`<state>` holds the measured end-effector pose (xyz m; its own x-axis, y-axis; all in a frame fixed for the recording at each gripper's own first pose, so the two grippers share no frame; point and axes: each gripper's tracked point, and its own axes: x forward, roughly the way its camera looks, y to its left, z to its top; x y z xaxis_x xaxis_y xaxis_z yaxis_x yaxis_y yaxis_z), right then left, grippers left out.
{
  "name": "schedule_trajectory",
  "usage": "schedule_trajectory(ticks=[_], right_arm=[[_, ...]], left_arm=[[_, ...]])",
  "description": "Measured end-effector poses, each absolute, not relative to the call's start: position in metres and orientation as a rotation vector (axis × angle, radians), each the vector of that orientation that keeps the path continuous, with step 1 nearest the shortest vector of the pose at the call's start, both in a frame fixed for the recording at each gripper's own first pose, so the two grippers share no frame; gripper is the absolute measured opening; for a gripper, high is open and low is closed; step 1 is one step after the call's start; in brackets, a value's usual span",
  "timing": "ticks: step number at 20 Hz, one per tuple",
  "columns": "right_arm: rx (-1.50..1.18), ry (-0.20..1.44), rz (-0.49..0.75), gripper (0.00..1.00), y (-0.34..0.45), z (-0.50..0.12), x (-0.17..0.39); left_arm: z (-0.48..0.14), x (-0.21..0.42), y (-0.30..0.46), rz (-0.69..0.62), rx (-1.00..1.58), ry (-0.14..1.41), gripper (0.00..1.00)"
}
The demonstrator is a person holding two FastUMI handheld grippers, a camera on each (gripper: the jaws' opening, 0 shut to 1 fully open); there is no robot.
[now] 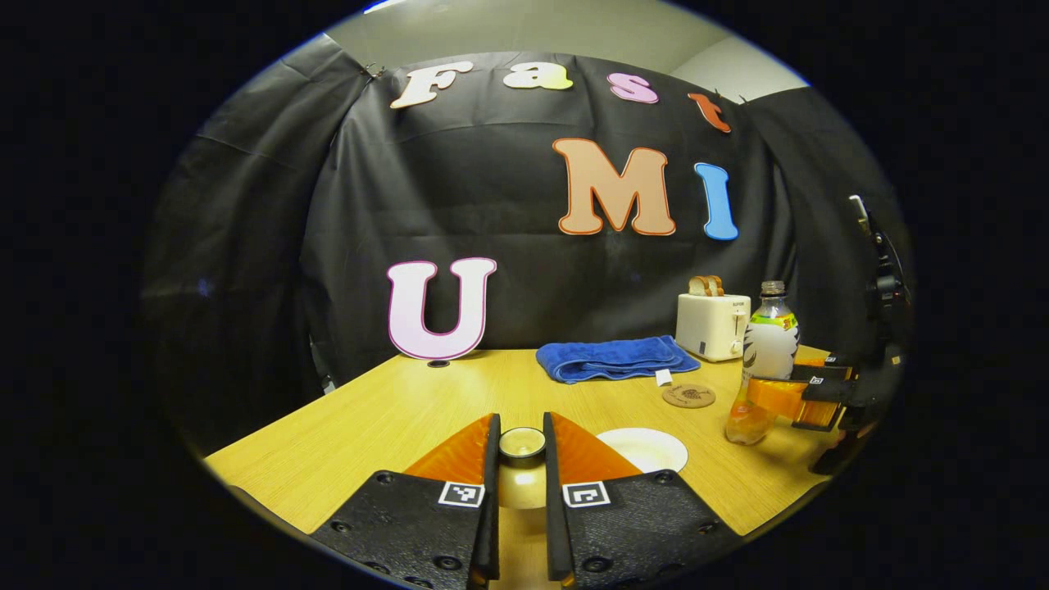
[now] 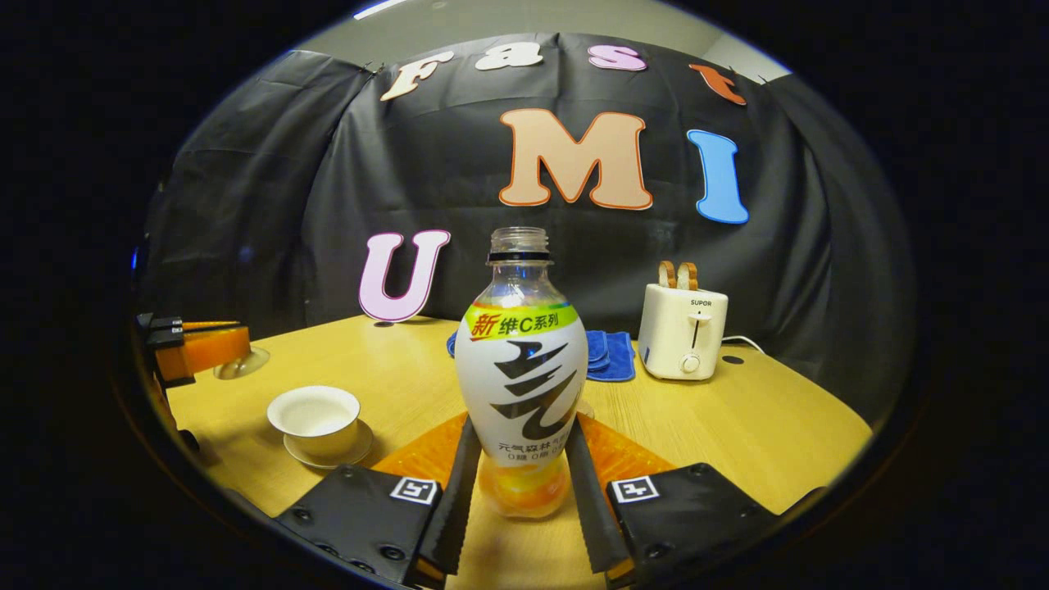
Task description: Open the teacup lid with one hand, grasp the water bottle and pour water into the teacup with the other hand; after pouring, place the water bottle on the coaster and then close the teacup lid.
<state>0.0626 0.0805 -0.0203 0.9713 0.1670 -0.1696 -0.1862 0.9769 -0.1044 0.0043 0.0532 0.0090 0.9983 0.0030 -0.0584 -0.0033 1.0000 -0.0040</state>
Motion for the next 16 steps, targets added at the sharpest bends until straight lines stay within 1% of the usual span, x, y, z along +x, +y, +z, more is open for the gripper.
schedule_trajectory(ticks=[3,6,11,16], right_arm=[[-0.235,0.14,0.171,0.63,0.078,-0.012,0.066],[-0.404,0.085,0.164,0.63,0.082,0.002,0.065],[-0.647,0.03,0.172,0.62,0.094,0.004,0.065],[-0.798,-0.001,0.164,0.62,0.098,0.003,0.066]], left_arm=[[0.009,0.005,0.055,0.007,-0.007,0.058,0.2],[0.009,0.002,0.056,0.009,-0.005,0.059,0.2],[0.014,-0.002,0.063,0.019,-0.008,0.047,0.2],[0.014,-0.007,0.073,0.035,-0.008,0.044,0.2]])
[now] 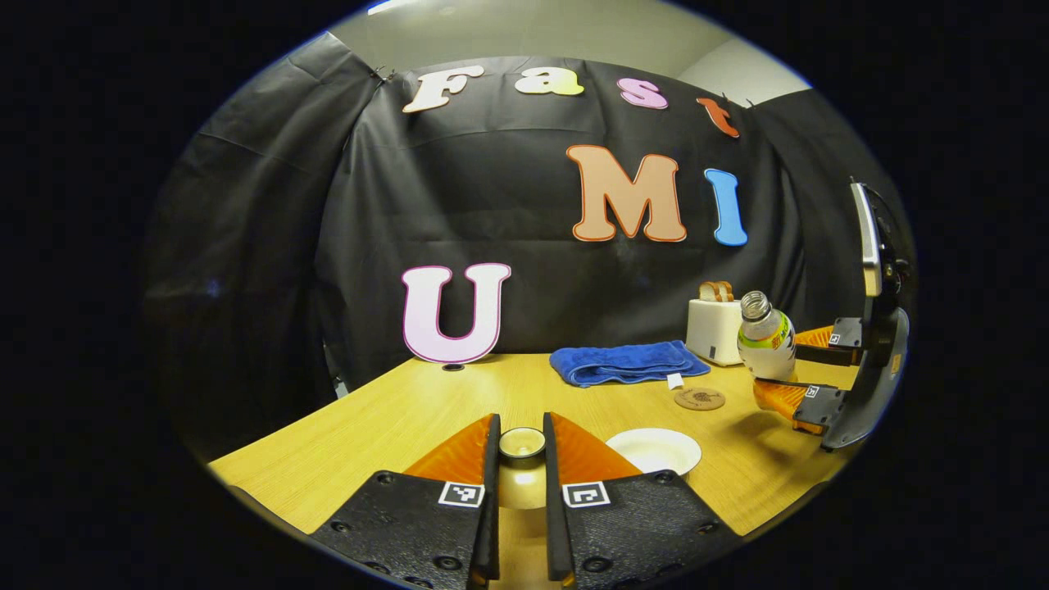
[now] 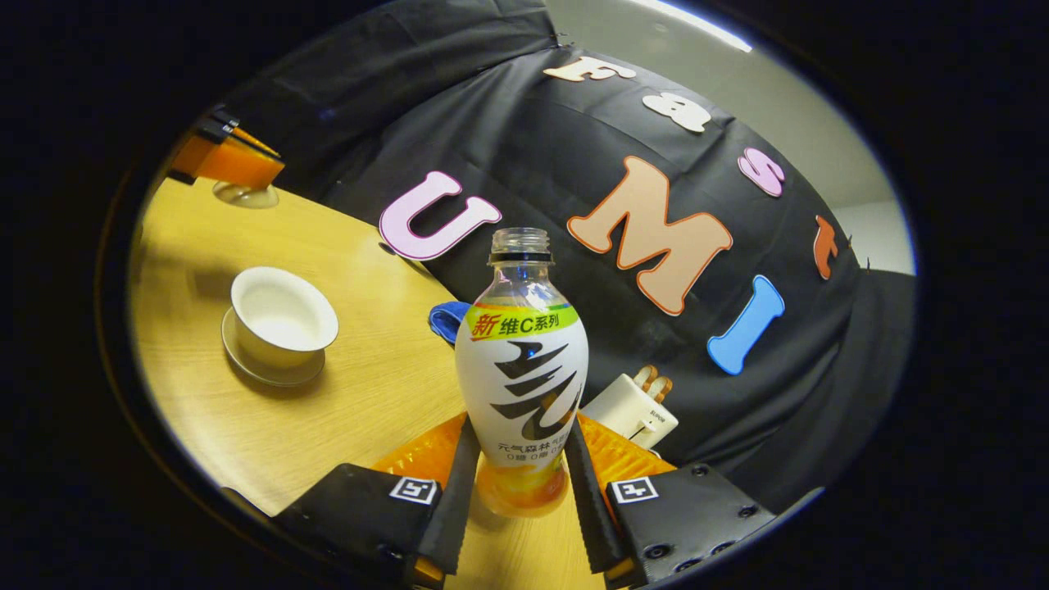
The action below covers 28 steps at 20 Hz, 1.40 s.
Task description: Open the teacup lid with one hand, grasp the water bottle and pour water into the teacup with the other hand; after pouring, place the water bottle on the coaster and then close the teacup lid.
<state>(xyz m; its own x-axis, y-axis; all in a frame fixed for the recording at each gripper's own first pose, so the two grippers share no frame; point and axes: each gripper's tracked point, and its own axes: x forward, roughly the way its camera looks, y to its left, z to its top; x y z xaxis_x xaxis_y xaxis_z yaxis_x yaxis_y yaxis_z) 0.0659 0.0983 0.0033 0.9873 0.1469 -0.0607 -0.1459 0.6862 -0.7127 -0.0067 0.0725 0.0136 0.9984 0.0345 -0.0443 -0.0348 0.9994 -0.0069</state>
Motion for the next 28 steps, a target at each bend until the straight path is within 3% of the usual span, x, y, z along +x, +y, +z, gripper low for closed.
schedule_trajectory(ticks=[28], right_arm=[[-1.627,-0.238,0.279,0.62,0.148,-0.002,0.063]], left_arm=[[0.016,-0.013,0.079,0.046,-0.033,0.041,0.2]])
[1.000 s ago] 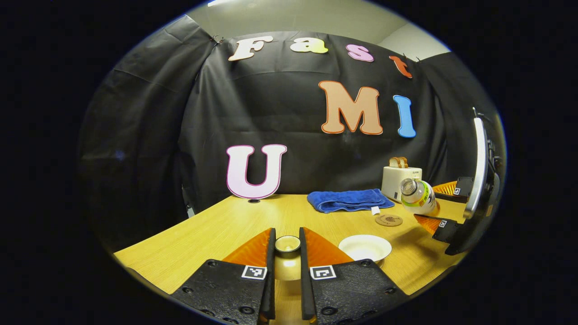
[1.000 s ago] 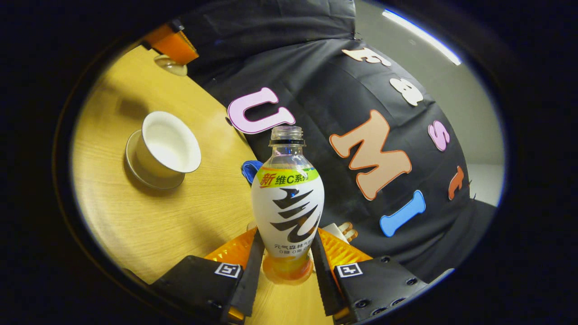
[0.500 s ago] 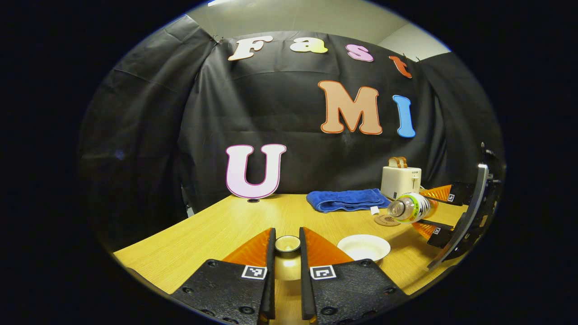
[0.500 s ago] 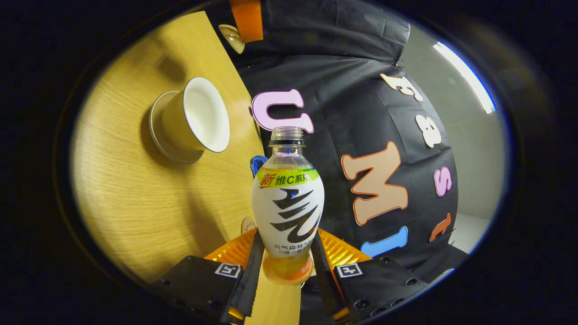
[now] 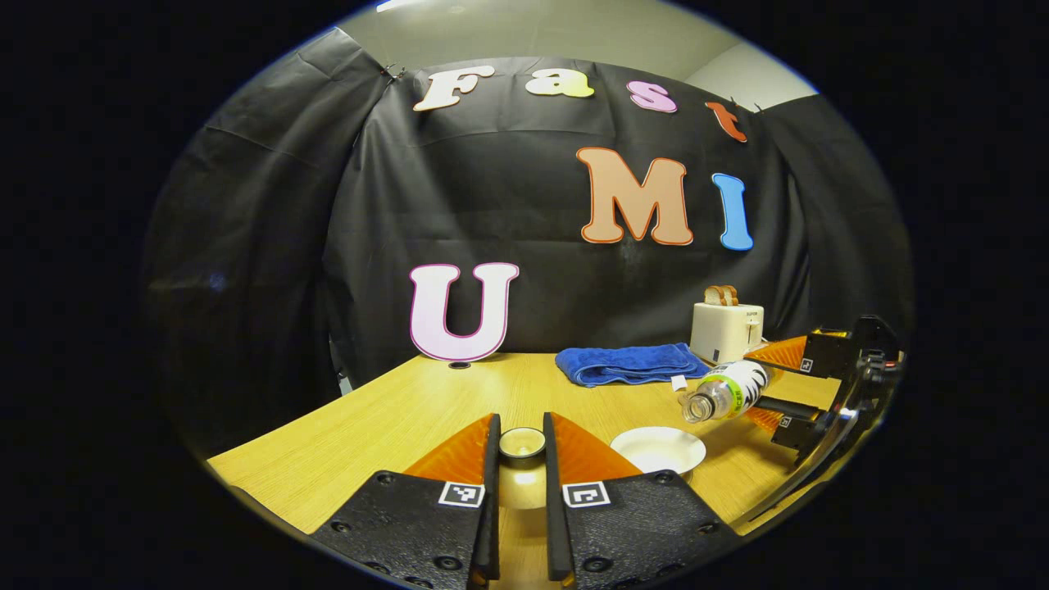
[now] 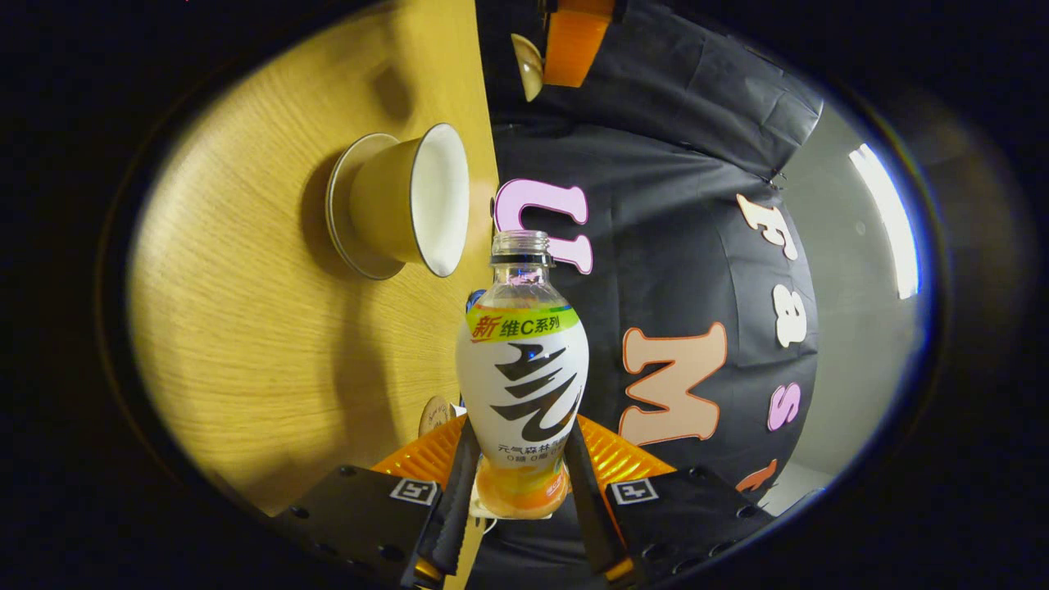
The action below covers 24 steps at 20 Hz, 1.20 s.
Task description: Open the teacup lid with one hand, grasp the water bottle and pour water into the teacup with the other hand; after pouring, place the water bottle on the coaster and then close the teacup lid.
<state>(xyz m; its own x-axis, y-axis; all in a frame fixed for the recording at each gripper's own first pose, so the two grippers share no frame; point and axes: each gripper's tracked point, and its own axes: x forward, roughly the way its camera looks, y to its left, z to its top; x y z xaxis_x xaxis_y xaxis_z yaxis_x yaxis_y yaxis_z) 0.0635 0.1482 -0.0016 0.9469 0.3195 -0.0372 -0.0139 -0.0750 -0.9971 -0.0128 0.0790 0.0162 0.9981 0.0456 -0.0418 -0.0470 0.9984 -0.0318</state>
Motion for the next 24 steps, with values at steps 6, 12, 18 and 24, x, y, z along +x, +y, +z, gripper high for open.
schedule_trajectory(ticks=[6,12,18,24], right_arm=[[-1.772,-0.305,0.308,0.62,0.16,0.005,0.06],[-1.87,-0.327,0.321,0.62,0.165,0.007,0.061],[-1.933,-0.359,0.333,0.61,0.169,0.009,0.059],[-2.011,-0.394,0.355,0.61,0.176,0.009,0.057]], left_arm=[[0.017,-0.014,0.08,0.041,-0.06,0.044,0.2],[0.024,-0.016,0.077,0.034,-0.055,0.028,0.2],[0.022,-0.017,0.077,0.03,-0.057,0.037,0.2],[0.024,-0.016,0.074,0.019,-0.058,0.036,0.2]])
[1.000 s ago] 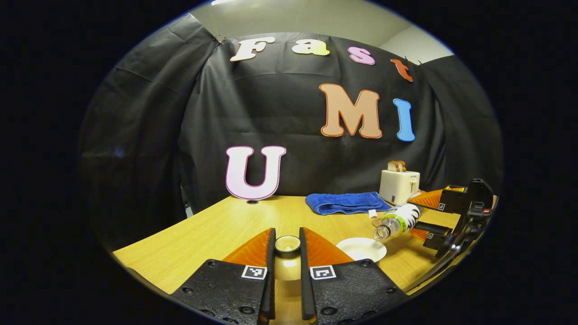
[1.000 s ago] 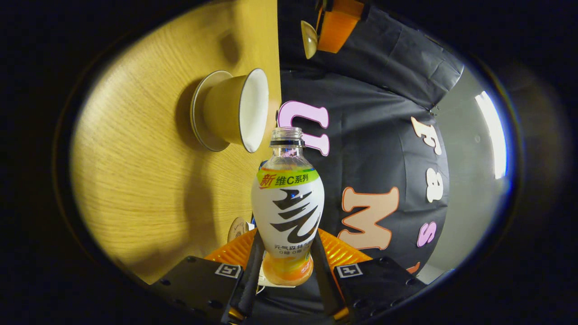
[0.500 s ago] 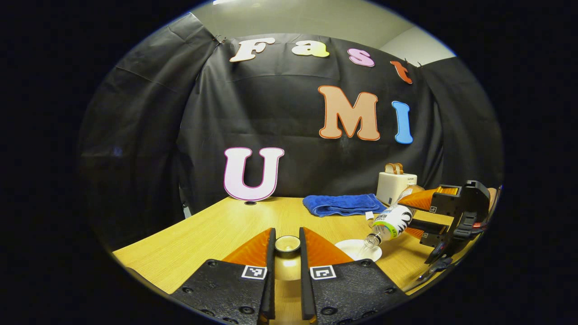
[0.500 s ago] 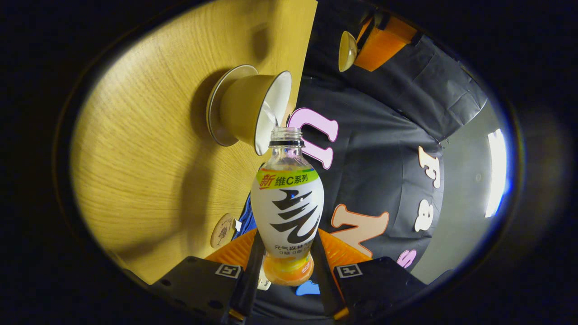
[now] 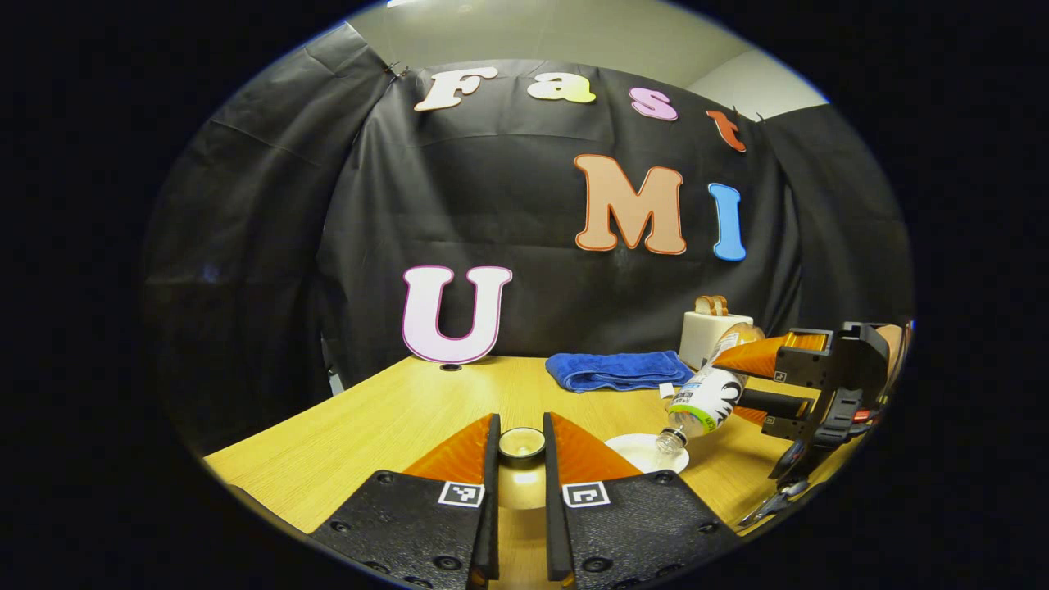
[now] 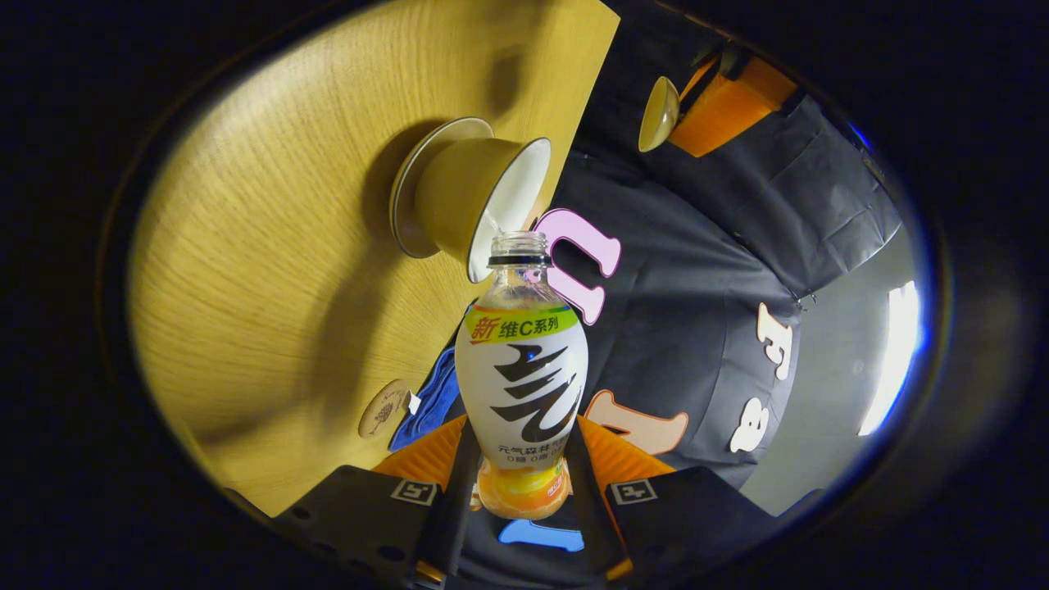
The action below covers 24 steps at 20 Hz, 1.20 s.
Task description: Open the teacup lid with one hand, grasp the water bottle and pour water into the teacup with the other hand; after pouring, place the water bottle on the coaster and then close the teacup lid.
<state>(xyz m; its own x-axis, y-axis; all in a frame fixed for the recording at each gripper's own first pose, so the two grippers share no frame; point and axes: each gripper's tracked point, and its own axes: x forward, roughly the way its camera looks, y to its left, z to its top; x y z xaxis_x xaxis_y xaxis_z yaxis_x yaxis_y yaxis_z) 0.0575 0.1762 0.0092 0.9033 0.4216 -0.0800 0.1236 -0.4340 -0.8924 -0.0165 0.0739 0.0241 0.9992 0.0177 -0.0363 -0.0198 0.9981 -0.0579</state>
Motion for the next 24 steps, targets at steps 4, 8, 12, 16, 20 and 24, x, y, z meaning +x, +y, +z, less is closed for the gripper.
schedule_trajectory(ticks=[4,8,12,16,20,24], right_arm=[[-2.022,-0.382,0.362,0.61,0.175,0.007,0.056],[-2.04,-0.386,0.356,0.61,0.172,0.008,0.06],[-2.035,-0.368,0.367,0.61,0.173,0.006,0.06],[-1.884,-0.242,0.404,0.63,0.162,-0.004,0.065],[-1.714,-0.18,0.43,0.61,0.159,-0.014,0.059],[-1.543,-0.099,0.448,0.61,0.158,-0.022,0.056]], left_arm=[[0.023,-0.017,0.074,0.016,-0.061,0.039,0.2],[0.021,-0.017,0.073,0.015,-0.062,0.041,0.2],[0.02,-0.016,0.071,0.011,-0.067,0.049,0.2],[0.02,-0.017,0.069,0.003,-0.069,0.047,0.2],[0.018,-0.017,0.065,-0.008,-0.079,0.052,0.2],[0.025,-0.017,0.065,-0.01,-0.073,0.036,0.2]])
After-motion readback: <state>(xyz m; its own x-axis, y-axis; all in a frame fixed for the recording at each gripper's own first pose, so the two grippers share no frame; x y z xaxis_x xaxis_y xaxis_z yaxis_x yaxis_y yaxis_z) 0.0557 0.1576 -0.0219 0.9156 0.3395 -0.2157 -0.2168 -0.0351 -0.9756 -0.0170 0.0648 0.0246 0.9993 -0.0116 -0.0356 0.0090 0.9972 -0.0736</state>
